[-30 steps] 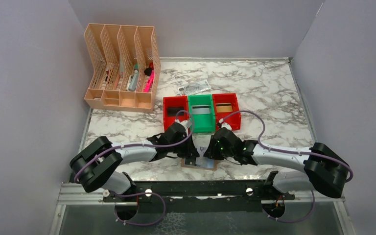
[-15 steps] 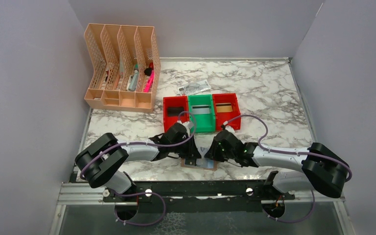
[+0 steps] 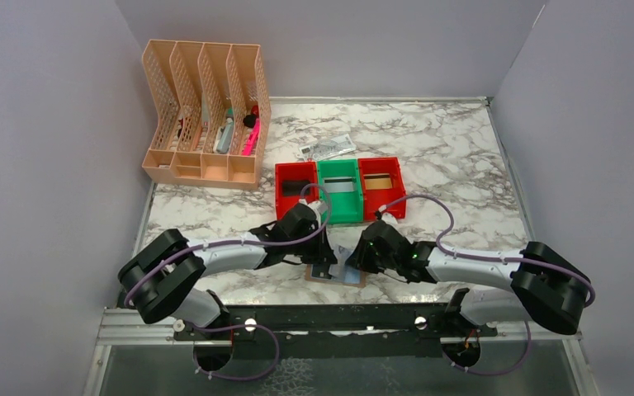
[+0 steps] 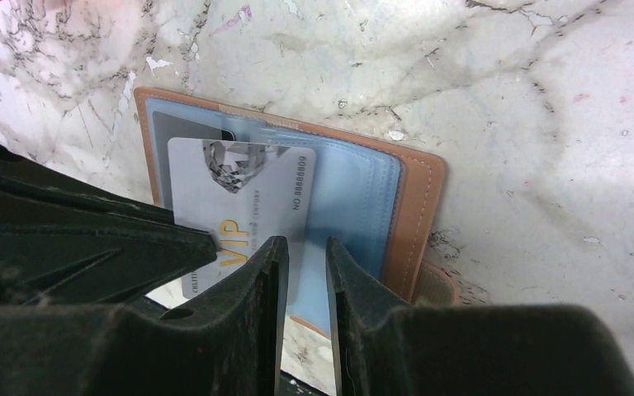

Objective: Take the credit cards out of the card holder

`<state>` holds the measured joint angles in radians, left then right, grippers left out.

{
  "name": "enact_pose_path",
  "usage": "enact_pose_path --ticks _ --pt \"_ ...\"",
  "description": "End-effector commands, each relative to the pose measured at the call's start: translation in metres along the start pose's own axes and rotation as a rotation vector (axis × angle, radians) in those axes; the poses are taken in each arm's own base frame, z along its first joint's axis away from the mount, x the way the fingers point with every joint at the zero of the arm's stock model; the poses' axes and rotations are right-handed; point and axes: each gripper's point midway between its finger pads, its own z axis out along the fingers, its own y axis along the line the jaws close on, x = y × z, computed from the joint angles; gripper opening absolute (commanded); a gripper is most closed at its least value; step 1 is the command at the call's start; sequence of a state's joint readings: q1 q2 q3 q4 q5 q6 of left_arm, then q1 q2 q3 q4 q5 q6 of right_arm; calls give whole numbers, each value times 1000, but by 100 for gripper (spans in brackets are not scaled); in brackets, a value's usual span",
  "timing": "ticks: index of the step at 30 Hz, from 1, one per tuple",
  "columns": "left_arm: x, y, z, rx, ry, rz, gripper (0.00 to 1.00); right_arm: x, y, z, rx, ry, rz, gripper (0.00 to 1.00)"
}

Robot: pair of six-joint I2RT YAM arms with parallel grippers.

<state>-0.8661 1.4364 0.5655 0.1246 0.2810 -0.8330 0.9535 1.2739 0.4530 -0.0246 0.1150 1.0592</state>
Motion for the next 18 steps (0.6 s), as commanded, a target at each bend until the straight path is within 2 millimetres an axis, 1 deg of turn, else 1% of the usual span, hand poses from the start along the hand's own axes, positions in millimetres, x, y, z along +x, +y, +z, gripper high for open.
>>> enact_pose_path --ticks 1,7,10,13,15,18 --pt "-18 11 -9 -91 -83 39 3 10 -44 0 152 6 -10 30" --pt "-26 15 -22 -140 -127 57 1 10 -47 -1 166 4 -15 30" --pt "-32 12 -29 -142 -160 63 0 9 -47 -2 165 0 -21 30" --pt "-41 6 -39 -142 -201 74 0 3 -45 -5 160 -24 -36 30" --pt "-47 0 -47 -130 -233 86 0 -4 -38 -9 133 -45 -60 31" --pt "-55 -7 -57 -119 -276 95 0 -14 -16 -18 44 -65 -125 33"
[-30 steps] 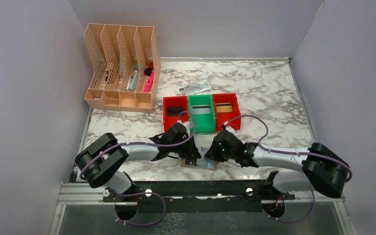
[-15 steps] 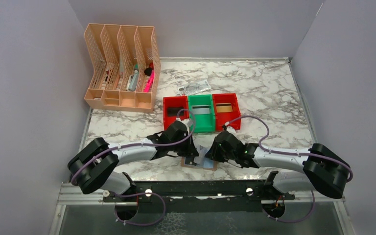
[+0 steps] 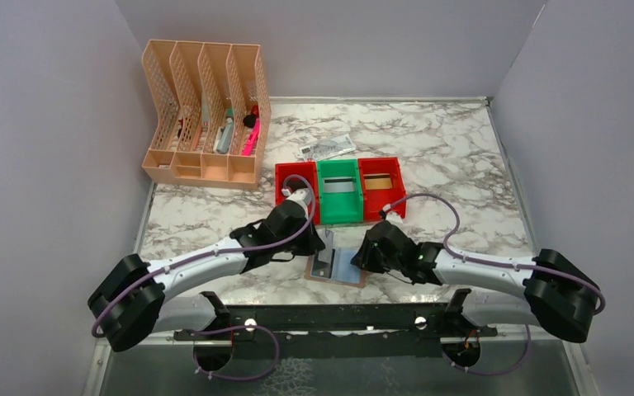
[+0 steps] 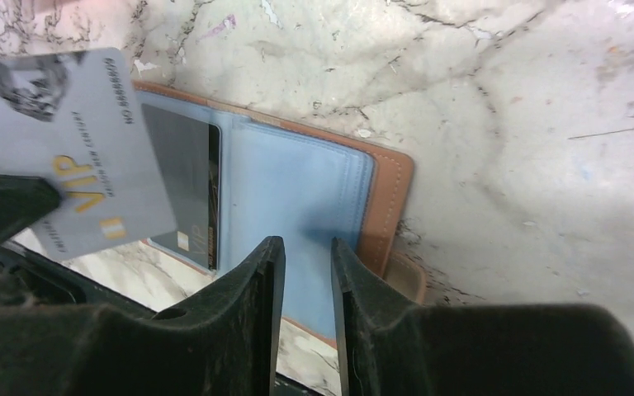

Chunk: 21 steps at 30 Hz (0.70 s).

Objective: Take the credit cards out of the card holder

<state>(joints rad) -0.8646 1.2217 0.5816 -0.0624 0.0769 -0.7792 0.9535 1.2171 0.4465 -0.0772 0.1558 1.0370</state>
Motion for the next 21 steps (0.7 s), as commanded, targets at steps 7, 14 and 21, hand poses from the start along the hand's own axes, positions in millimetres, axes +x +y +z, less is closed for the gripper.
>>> enact_pose_path --ticks 7,14,21 --pt "-44 -3 -33 -15 -179 22 0 -34 35 -35 -144 -104 -204 42" --pt "-58 -25 -51 186 -294 22 0 -54 52 -44 -211 -131 -309 65" --pt "-57 -35 -65 319 -304 -36 0 -66 94 -65 -541 -95 -263 70"
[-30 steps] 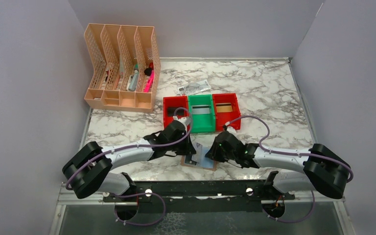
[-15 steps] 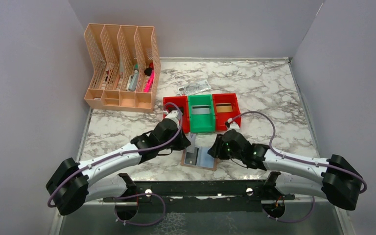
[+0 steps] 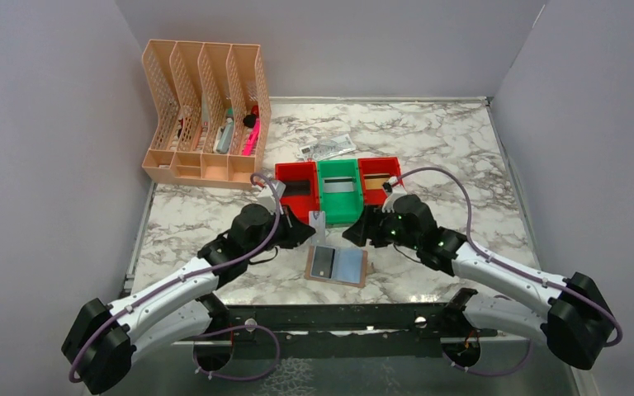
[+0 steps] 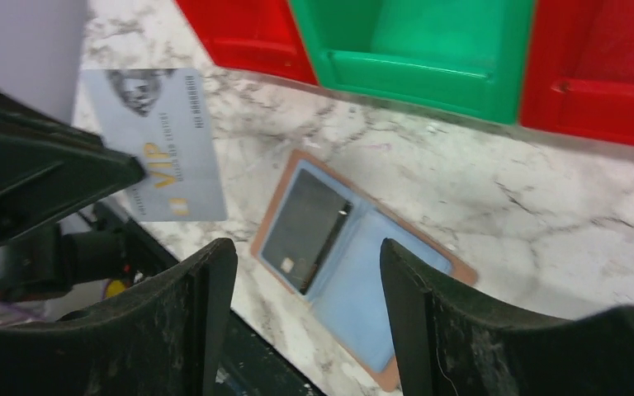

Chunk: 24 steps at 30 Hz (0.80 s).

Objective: Take the credit cards out of the card holder

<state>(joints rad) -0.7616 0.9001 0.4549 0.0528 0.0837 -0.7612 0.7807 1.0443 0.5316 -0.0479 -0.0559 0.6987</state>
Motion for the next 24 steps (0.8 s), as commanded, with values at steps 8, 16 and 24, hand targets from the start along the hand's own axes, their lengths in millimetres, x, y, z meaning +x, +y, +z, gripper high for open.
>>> enact_pose_path --ticks 8,16,24 --pt "1 -48 -19 338 -13 -89 0 -18 75 -15 -466 3 -45 70" --pt "-4 -74 -32 473 -14 -54 0 -6 85 -12 -607 85 33 55" --pt "-2 -70 -31 460 -12 -78 0 1 96 -26 -729 95 8 32"
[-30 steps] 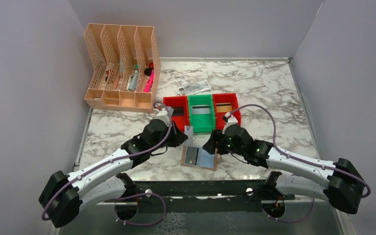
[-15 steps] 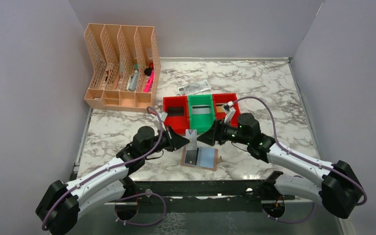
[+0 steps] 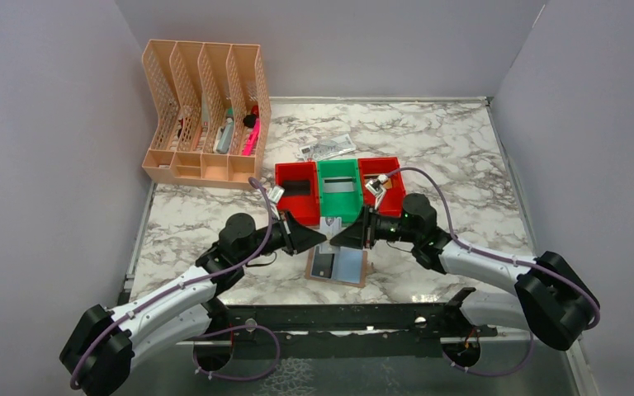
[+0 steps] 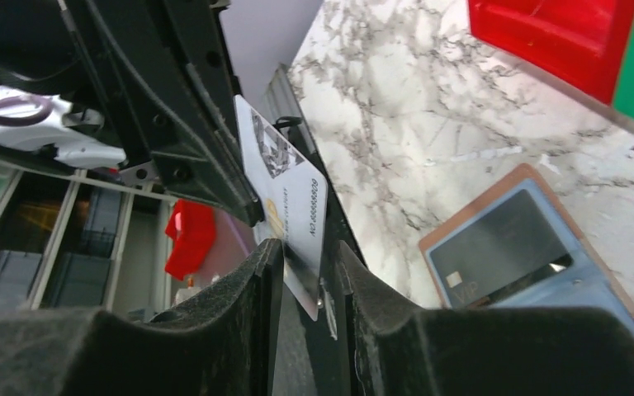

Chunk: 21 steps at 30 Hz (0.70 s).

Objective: Take the credit cards out of the card holder

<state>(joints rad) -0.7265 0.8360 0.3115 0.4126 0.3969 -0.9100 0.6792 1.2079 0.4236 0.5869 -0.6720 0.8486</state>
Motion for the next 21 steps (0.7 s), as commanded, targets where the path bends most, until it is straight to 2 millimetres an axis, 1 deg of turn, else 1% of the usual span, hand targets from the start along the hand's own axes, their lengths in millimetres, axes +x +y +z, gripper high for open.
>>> enact_pose_path --ticks 1,4,8,9,11,13,16,18,21 --pt "-8 -17 -2 74 -24 19 0 -1 20 -4 -105 2 -46 29" --pt "-6 -18 -1 79 -7 19 0 -3 19 -7 -107 -10 -54 22" --pt "0 -15 1 78 27 12 0 -5 21 -10 -121 -16 -67 19" --pt "1 -15 1 79 30 11 0 -6 22 -10 -123 -19 -71 21" --pt "1 -15 1 77 31 10 0 -8 21 -11 -117 -26 -70 30" --pt "1 -14 2 76 32 10 0 -10 22 -12 -117 -30 -70 32" --pt "1 -15 2 78 37 11 0 -11 23 -11 -129 -28 -63 33" --pt "1 -16 3 81 40 15 0 -10 23 -11 -139 -24 -55 30" --pt "0 -16 2 81 32 17 0 -8 20 -11 -144 -27 -38 22"
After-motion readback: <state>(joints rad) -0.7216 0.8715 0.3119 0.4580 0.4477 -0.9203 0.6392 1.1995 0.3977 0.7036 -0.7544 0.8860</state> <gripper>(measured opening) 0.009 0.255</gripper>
